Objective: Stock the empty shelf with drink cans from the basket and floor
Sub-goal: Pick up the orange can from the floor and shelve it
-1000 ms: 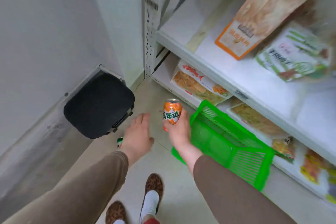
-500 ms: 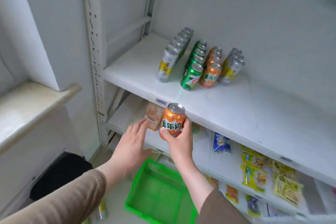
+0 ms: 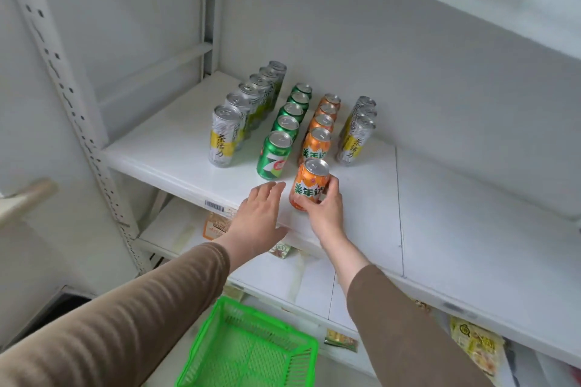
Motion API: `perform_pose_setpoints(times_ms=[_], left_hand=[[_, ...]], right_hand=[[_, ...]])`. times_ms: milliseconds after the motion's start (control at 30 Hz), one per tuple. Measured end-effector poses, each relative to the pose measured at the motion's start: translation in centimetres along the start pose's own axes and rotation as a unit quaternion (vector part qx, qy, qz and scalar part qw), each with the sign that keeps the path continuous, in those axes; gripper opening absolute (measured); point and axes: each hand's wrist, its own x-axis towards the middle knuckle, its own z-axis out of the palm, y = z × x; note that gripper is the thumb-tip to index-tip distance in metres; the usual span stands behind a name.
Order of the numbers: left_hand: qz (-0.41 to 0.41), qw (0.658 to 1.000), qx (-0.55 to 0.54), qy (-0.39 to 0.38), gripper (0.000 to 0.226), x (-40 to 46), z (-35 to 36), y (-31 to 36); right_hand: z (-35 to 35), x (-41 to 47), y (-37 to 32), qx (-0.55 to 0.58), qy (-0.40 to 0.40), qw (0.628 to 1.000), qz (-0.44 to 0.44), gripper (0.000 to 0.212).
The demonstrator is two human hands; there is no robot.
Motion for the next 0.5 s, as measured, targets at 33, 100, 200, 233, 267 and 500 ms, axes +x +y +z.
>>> perform_pose_setpoints(times_ms=[33,100,200,233,267,500], left_hand=[[-0.006,1.000,0.000,-0.003,0.092,0.7,0.3,0.4],[-0.014,1.000,0.005,-0.008,0.090,2.0,0.7,0.9],[-0.022,1.000,0.011,-0.013,0.090,3.2,1.2,1.2],[-0.026,0.999,0.012,-0.014,0.090,3.5,1.4,1.2],[-0.030,0.999,0.012,-0.016,0.090,3.7,1.5,1.1],[-0.040,0.998,0.018,-0.034,0.091,4.1,1.9,0.6]], right_hand=[[0.1,1.1,0.4,0.000,-0.001,1.000,0.002,0.078],[0.5,3.0,1.1,0.007,0.000,1.000,0.003,0.080],[1.0,4.7,1.3,0.017,-0.001,1.000,-0.007,0.080],[1.1,5.0,1.3,0.021,0.001,1.000,-0.016,0.079],[1.2,5.4,1.4,0.021,0.006,0.999,-0.026,0.079],[2.0,6.2,2.2,0.024,0.022,0.998,-0.049,0.083]])
